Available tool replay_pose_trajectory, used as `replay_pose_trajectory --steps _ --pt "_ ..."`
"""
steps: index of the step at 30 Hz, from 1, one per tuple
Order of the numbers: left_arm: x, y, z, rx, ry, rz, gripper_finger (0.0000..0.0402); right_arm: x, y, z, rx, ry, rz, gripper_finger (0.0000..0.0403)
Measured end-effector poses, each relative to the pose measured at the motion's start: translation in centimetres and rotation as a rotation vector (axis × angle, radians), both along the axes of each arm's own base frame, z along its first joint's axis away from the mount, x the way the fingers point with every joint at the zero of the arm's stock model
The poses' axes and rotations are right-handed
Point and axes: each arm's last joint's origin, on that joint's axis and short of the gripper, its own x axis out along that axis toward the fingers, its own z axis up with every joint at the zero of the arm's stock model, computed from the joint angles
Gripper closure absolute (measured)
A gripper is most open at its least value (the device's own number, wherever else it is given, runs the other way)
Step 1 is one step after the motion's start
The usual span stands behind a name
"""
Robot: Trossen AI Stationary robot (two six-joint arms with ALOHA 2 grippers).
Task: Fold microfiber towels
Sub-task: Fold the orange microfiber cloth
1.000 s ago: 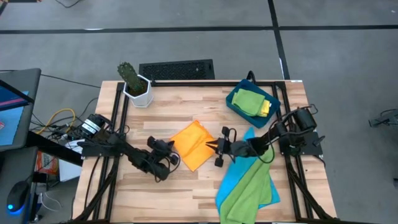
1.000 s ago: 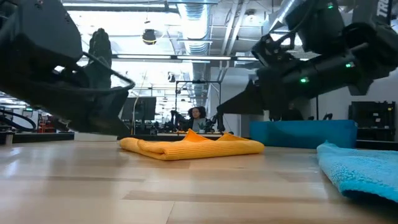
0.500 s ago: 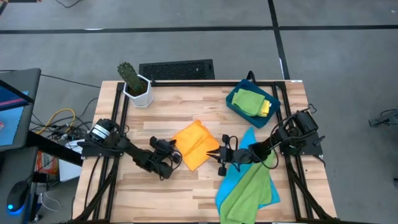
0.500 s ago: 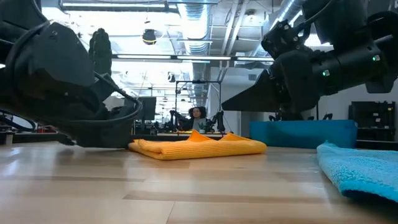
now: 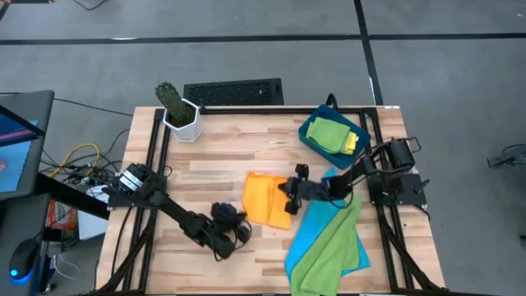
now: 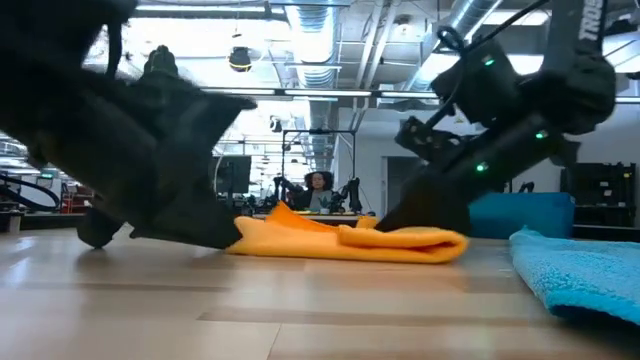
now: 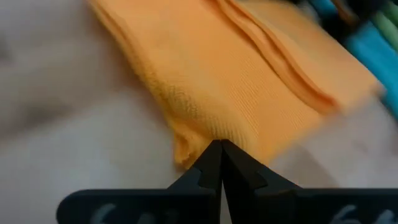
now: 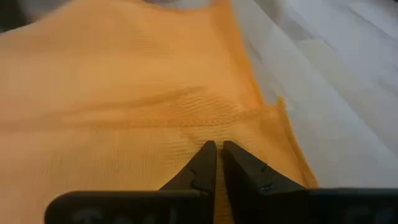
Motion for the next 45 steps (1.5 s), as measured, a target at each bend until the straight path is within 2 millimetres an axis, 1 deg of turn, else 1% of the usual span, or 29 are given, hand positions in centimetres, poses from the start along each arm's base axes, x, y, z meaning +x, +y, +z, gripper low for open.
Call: replay_pose_trajectory --steps 2,5,7,11,13,15,18,20,22,26,29,32,36,41,45 --pt "0.9 -0.5 0.9 -0.048 0.016 -0.022 0.0402 0.3 -1.3 0.2 -0.031 -0.006 0.014 0.0348" --pt "2.3 -0.1 2.6 -0.054 0.096 -0.104 0.0401 0.7 -3.2 0.5 -0.056 -0.011 0.017 0.0349" --pt "3.2 0.3 3.7 -0.035 0.128 -0.14 0.0402 0.9 -4.0 0.8 -0.041 -0.024 0.03 0.0349" --pt "4.3 0.4 6.1 0.046 0.13 -0.168 0.0402 1.1 -3.8 2.2 -0.021 -0.081 0.089 0.0349" --pt "4.5 0.3 6.9 0.096 0.146 -0.164 0.0402 1.0 -3.2 3.0 -0.029 -0.104 0.115 0.0349" --pt "4.1 0.3 7.1 0.162 0.19 -0.154 0.0402 0.8 -2.1 3.9 -0.042 -0.133 0.158 0.0349" --pt "3.1 0.2 6.6 0.202 0.213 -0.114 0.0402 0.1 0.0 4.9 -0.033 -0.171 0.227 0.0349" --pt "1.9 0.0 5.6 0.223 0.233 -0.11 0.0402 -0.3 1.3 5.0 -0.016 -0.175 0.26 0.0349" --pt "0.8 -0.2 4.5 0.217 0.198 -0.076 0.0402 -0.8 2.3 4.7 0.008 -0.162 0.273 0.0349" --pt "-2.0 -0.2 2.3 0.225 0.091 0.019 0.0401 -1.2 3.6 3.9 0.038 -0.14 0.272 0.0349" --pt "-3.4 0.1 1.0 0.188 0.022 0.05 0.0402 -1.3 4.1 3.9 0.026 -0.137 0.257 0.0349" --pt "-3.6 0.2 0.3 0.142 -0.038 0.025 0.0402 -1.4 4.2 4.2 0.013 -0.147 0.245 0.0349" --pt "-3.3 0.1 0.4 0.179 -0.093 -0.028 0.0402 -1.5 4.3 4.0 0.033 -0.132 0.228 0.0349" --pt "-2.9 0.6 0.3 0.191 -0.069 -0.023 0.0402 -1.7 4.2 3.6 0.036 -0.092 0.192 0.0349" --pt "-2.6 0.9 -0.4 0.194 -0.048 -0.024 0.0399 -1.8 4.3 3.5 0.045 -0.08 0.191 0.0349"
